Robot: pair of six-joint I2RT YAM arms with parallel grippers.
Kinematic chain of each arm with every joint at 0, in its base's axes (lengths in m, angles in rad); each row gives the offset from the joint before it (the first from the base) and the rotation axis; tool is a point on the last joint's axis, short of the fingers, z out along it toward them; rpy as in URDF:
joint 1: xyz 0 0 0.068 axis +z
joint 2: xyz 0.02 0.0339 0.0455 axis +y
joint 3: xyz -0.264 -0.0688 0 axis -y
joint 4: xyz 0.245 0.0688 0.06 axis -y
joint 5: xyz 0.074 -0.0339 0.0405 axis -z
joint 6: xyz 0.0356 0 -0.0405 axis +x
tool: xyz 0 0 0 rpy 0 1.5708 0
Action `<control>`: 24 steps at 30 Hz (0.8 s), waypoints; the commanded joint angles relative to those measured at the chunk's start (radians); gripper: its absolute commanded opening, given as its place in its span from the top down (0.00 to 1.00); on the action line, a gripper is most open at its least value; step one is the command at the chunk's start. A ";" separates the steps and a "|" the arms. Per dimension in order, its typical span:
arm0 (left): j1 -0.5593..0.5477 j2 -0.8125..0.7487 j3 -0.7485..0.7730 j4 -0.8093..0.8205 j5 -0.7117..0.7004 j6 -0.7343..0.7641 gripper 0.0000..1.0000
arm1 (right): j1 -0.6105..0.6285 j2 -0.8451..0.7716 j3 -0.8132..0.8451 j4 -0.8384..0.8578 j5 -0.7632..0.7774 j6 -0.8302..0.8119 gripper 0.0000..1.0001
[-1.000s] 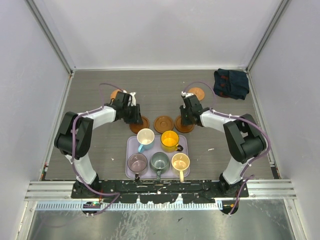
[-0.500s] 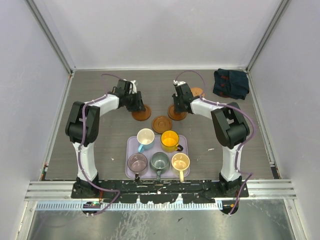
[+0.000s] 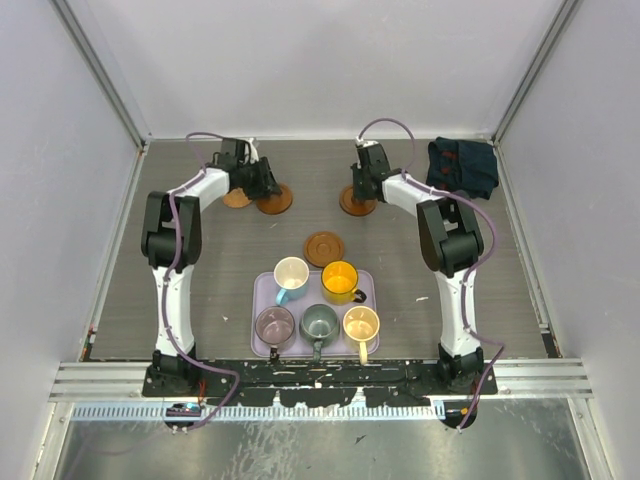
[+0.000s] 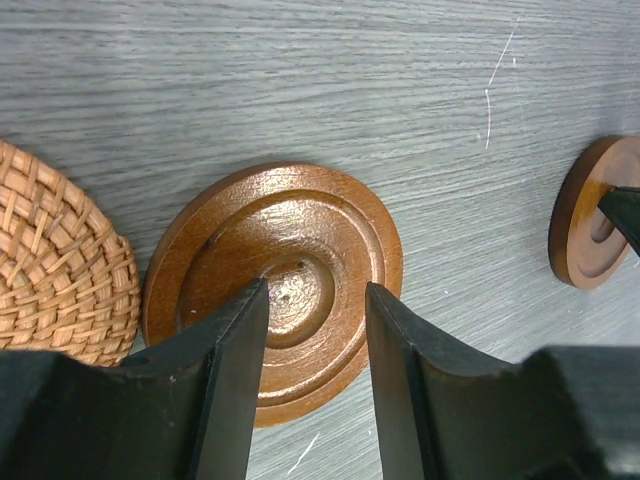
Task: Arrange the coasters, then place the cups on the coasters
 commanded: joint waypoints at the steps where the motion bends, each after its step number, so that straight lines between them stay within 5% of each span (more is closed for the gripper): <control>1: 0.005 0.038 0.041 -0.043 0.001 0.011 0.54 | -0.017 0.052 0.061 -0.033 -0.027 -0.011 0.78; 24: 0.033 0.125 0.137 0.006 0.063 0.001 0.42 | -0.016 0.067 0.126 0.076 -0.115 -0.014 0.76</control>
